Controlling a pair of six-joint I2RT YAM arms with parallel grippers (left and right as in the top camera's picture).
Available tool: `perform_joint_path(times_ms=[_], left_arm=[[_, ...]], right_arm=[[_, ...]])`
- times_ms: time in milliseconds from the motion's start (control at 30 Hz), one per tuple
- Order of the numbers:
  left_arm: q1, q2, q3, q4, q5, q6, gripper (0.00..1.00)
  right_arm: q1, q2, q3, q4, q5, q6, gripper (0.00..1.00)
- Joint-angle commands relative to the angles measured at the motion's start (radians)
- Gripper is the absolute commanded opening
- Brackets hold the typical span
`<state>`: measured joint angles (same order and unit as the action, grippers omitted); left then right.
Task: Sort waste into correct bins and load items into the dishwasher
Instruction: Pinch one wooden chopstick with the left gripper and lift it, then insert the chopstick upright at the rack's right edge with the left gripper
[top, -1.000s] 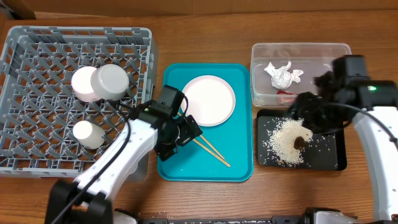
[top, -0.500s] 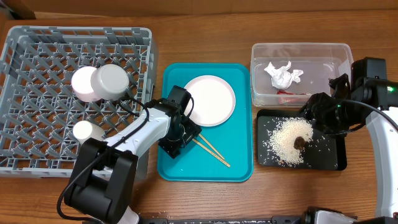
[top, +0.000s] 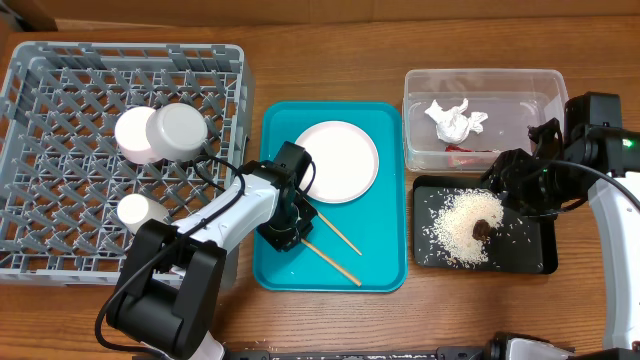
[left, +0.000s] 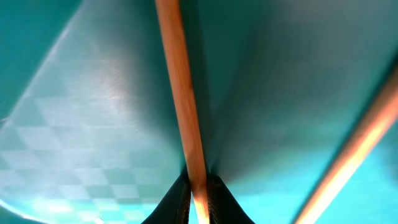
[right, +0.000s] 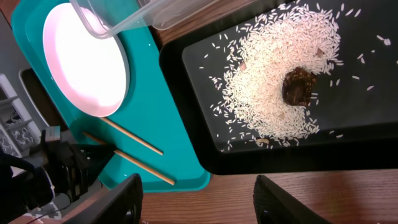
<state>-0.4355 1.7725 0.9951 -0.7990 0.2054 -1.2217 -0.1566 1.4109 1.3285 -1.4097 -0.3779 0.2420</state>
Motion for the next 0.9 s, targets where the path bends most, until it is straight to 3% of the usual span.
perform_joint_path(times_ms=[0, 267, 500, 600, 733, 867], left_arm=[[-0.001, 0.039, -0.005, -0.013, -0.025, 0.003, 0.12], [-0.001, -0.009, 0.043, -0.029, -0.060, 0.086, 0.13], [0.000, -0.115, 0.216, -0.200, -0.248, 0.237, 0.11], [0.008, -0.166, 0.305, -0.249, -0.348, 0.388, 0.05], [0.052, -0.219, 0.403, -0.273, -0.477, 0.650, 0.04], [0.126, -0.229, 0.438, -0.262, -0.562, 0.798, 0.04]], right_arm=[[-0.003, -0.023, 0.015, 0.001, -0.006, -0.008, 0.59], [-0.003, -0.023, 0.015, -0.003, -0.005, -0.011, 0.59], [-0.003, -0.023, 0.015, -0.008, -0.005, -0.012, 0.59], [-0.003, -0.023, 0.015, -0.007, 0.000, -0.011, 0.59], [-0.003, -0.023, 0.015, -0.008, 0.003, -0.011, 0.59], [-0.003, -0.023, 0.015, -0.011, 0.002, -0.011, 0.59]])
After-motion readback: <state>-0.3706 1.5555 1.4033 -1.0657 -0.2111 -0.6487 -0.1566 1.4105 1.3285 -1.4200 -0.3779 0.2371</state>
